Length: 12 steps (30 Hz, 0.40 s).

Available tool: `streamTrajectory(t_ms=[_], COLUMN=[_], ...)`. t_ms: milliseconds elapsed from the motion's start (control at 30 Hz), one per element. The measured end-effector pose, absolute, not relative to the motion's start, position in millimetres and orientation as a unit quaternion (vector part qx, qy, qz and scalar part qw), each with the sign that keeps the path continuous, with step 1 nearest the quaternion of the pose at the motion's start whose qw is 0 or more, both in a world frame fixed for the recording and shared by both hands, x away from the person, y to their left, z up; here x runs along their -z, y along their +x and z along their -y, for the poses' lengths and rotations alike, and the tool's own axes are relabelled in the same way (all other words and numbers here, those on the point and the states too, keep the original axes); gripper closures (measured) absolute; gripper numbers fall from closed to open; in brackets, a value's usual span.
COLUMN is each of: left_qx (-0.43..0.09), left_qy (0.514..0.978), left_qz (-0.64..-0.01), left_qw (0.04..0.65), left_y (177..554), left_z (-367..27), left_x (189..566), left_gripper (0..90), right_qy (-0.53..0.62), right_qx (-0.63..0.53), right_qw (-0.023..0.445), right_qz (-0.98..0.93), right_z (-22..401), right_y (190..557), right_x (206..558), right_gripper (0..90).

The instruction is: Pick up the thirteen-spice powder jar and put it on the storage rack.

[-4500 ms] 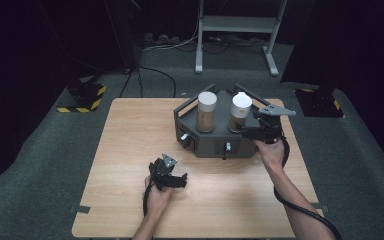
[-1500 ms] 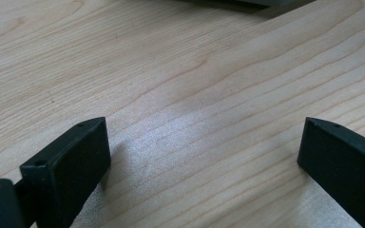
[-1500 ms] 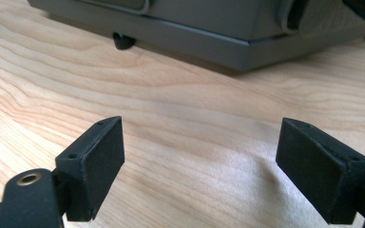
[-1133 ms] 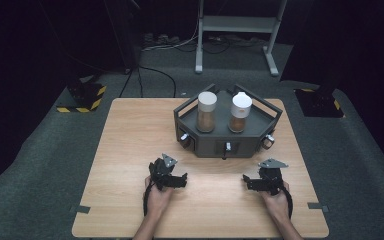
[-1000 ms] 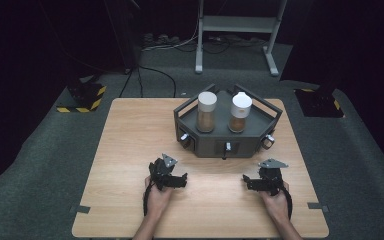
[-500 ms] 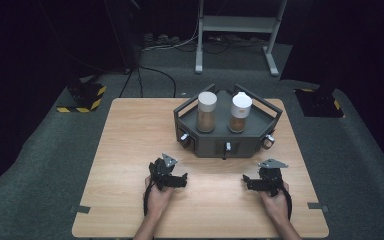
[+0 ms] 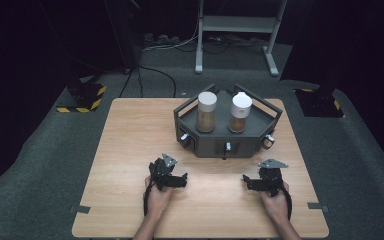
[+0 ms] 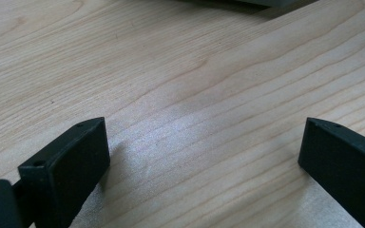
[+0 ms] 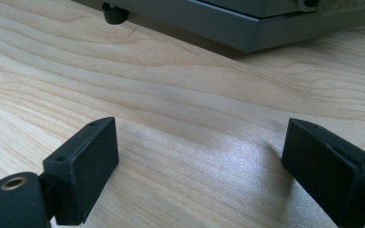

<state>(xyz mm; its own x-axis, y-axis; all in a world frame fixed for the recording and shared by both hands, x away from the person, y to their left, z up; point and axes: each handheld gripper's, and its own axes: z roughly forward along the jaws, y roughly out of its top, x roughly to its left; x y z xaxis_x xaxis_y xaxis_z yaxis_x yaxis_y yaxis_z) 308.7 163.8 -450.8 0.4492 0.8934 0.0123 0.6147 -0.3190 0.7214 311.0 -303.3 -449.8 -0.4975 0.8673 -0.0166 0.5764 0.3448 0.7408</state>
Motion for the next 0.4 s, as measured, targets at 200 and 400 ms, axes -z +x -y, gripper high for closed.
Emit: streamTrajectory(t_ms=[200,400], left_qx=[-0.211,-0.211], left_qy=[0.784,0.783], left_qz=[-0.481,-0.482], left_qw=[0.331,0.331], left_y=[308.4,308.3], left_z=[-163.6,-163.5], left_x=[450.9,451.0], left_gripper=[3.1,3.1], right_qy=[0.455,0.456], right_qx=[-0.347,-0.347], right_qw=[0.210,0.210], right_qz=[-0.793,-0.793], right_z=[303.2,303.2], right_y=[310.9,310.9], right_x=[449.8,449.8], right_gripper=[11.4,11.4])
